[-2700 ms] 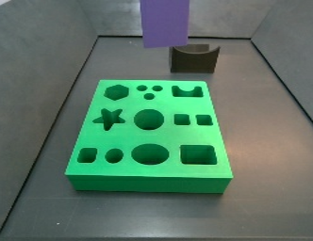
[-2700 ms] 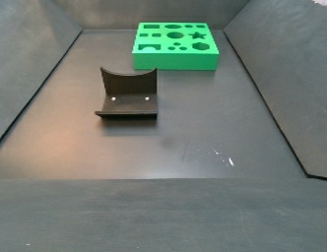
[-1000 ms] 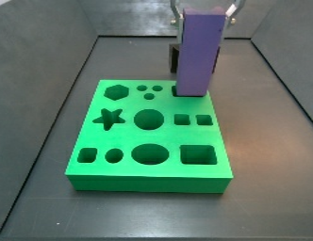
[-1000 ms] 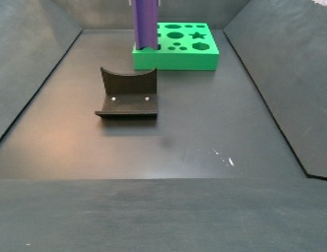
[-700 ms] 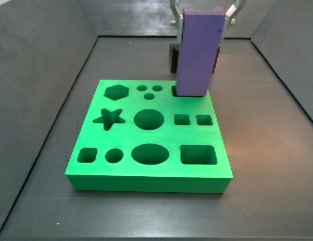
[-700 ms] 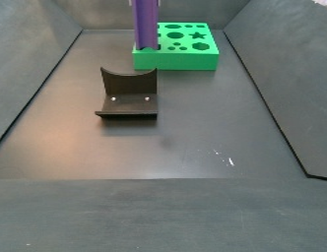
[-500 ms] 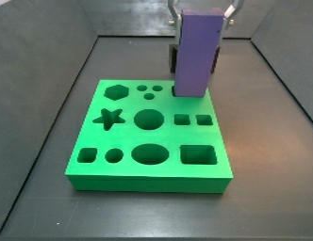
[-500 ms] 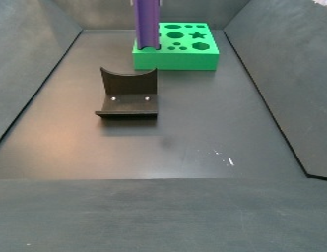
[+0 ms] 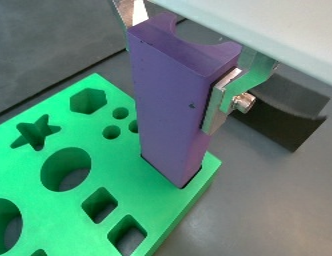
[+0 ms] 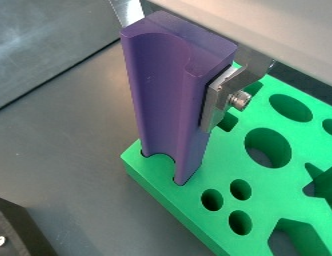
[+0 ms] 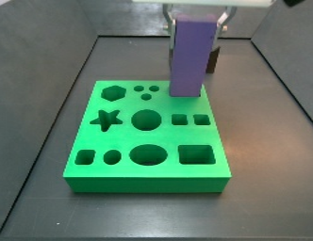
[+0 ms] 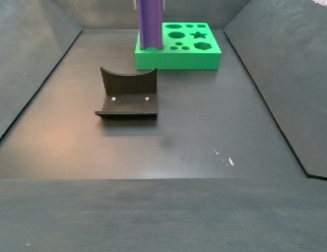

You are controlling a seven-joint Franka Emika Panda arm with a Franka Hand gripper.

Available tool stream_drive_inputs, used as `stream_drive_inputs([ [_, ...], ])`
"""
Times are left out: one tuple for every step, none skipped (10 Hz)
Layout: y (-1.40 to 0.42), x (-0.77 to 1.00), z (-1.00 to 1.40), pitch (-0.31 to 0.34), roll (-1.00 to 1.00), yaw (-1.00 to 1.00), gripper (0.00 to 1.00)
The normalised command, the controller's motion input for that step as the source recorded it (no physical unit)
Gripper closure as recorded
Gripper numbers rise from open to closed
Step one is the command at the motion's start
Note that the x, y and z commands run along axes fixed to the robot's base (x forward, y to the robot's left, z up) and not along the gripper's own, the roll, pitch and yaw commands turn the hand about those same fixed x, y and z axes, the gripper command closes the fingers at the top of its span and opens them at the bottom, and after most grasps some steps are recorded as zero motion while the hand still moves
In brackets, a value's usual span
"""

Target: Insert the arch object.

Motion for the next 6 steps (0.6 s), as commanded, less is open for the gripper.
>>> stream_drive_inputs([
  [0.00, 0.06, -0.23, -0.009, -0.04, 0.00, 1.00],
  [0.00, 0.01, -0.25, -0.036, -0.04, 0.00, 1.00],
  [0.00, 0.00, -0.24, -0.057, -0.07, 0.00, 1.00],
  [0.00, 0.02, -0.25, -0.039, -0.03, 0.00, 1.00],
  [0.00, 0.02, -0.33, -0.020, 0.00, 0.00, 1.00],
  [0.00, 0.08, -0.28, 0.000, 0.00, 0.00, 1.00],
])
